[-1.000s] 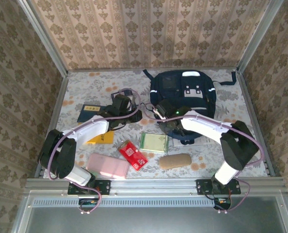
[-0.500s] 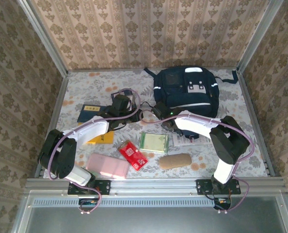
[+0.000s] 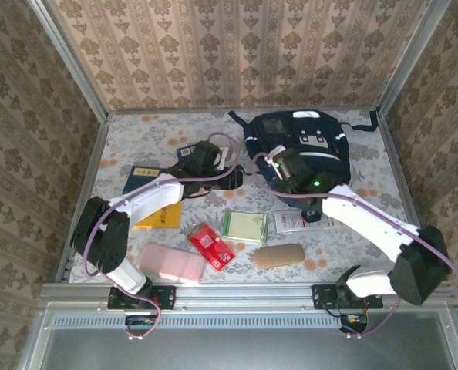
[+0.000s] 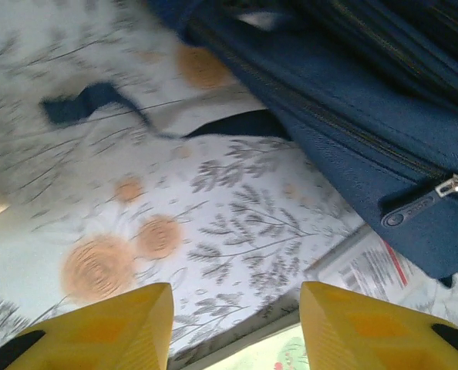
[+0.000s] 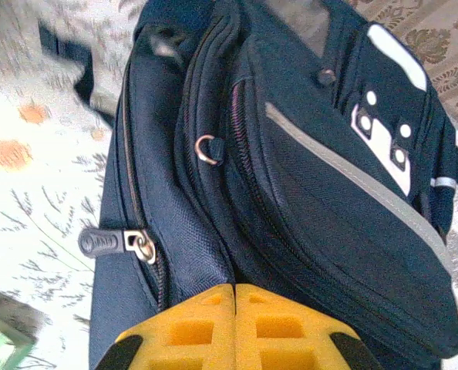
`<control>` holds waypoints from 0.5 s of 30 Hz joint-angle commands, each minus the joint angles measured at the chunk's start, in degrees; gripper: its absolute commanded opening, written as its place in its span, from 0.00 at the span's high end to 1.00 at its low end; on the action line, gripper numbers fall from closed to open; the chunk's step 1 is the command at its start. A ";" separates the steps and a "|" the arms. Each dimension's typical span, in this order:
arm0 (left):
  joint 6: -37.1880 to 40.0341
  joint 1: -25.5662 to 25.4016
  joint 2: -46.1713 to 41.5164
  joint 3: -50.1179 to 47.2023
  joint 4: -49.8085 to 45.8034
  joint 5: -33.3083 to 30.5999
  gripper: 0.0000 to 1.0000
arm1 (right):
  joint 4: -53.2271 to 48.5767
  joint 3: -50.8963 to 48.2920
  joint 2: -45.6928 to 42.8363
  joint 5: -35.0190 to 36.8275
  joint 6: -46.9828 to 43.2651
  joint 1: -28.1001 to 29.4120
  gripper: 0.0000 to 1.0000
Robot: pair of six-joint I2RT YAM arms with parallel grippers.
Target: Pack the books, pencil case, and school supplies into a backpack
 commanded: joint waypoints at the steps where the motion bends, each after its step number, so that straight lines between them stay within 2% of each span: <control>1: 8.40 -1.80 3.40 6.18 -5.66 4.63 0.51 | 1.69 -0.83 -3.22 -7.61 5.40 -1.71 1.00; 8: 22.09 -2.16 7.45 11.25 -5.26 13.89 0.46 | 1.81 -1.39 -4.95 -11.59 7.05 -3.08 1.00; 15: 27.90 -2.85 12.20 15.75 -7.78 22.65 0.46 | 2.72 -2.36 -6.19 -13.91 9.00 -4.41 1.00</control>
